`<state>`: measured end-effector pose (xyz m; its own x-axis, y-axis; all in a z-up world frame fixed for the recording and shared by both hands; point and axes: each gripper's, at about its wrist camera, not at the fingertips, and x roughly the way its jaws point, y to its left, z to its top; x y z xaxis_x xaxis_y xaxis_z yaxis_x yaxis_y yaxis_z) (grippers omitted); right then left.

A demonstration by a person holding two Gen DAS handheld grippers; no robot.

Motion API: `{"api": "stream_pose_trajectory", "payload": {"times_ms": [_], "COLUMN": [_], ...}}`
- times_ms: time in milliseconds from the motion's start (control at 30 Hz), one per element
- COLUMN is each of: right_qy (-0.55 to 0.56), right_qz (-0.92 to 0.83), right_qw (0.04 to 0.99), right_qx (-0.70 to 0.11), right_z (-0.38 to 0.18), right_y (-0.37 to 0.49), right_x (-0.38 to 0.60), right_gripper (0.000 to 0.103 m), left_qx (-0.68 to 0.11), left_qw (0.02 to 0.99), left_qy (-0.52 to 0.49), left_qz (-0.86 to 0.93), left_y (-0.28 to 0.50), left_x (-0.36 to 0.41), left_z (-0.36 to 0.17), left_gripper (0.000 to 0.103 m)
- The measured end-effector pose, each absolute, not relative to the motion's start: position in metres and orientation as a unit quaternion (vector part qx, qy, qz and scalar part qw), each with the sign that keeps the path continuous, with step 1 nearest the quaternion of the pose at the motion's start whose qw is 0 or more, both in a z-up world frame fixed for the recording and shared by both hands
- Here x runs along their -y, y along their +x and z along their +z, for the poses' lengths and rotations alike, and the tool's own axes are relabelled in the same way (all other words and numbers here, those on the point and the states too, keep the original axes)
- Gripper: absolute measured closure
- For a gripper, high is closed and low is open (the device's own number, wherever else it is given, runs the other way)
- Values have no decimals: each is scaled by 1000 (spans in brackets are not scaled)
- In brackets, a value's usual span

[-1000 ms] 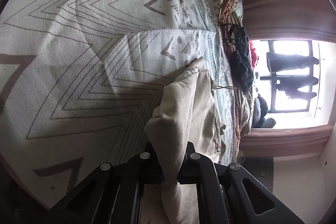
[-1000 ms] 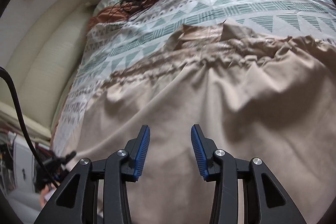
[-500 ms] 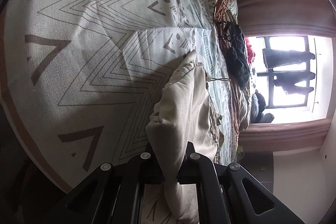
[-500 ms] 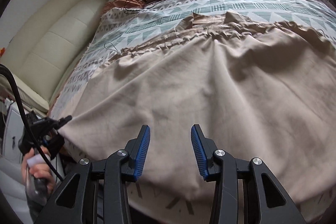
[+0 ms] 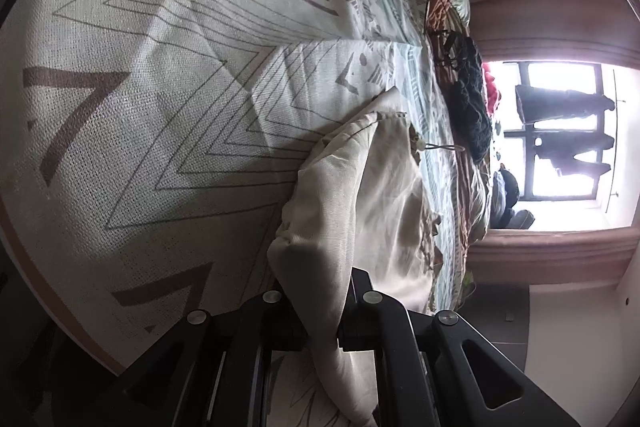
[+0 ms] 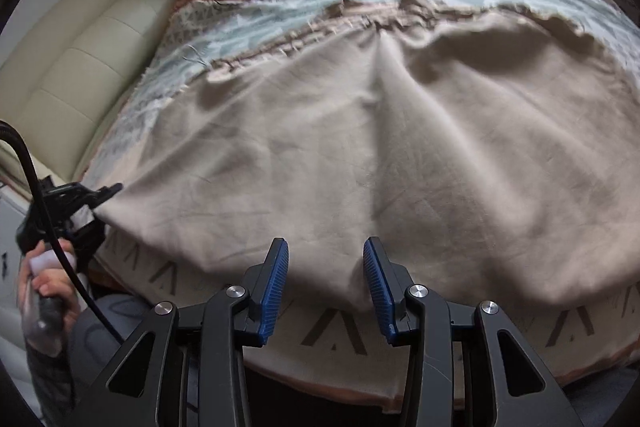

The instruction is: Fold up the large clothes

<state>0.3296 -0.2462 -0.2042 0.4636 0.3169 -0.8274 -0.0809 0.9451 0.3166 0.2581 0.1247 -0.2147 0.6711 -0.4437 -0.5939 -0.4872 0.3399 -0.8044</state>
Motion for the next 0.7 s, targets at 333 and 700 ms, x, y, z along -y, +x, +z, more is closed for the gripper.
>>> {"api": "stream_pose_trajectory", "payload": {"times_ms": [333, 700], "right_qy": [113, 168], "right_qz": [83, 101], "right_qw": [852, 839], "right_qx": [-505, -508], "right_z": [-219, -227], "right_y": [363, 384], "right_x": [245, 264], "right_gripper": [88, 97], "left_qx": [-421, -372], "left_qw": [712, 732], "left_qy": [-561, -571], "left_qz": [26, -26], "left_y": [270, 282], "left_x": [-128, -118], "left_z": [-223, -182], "left_gripper": [75, 94]}}
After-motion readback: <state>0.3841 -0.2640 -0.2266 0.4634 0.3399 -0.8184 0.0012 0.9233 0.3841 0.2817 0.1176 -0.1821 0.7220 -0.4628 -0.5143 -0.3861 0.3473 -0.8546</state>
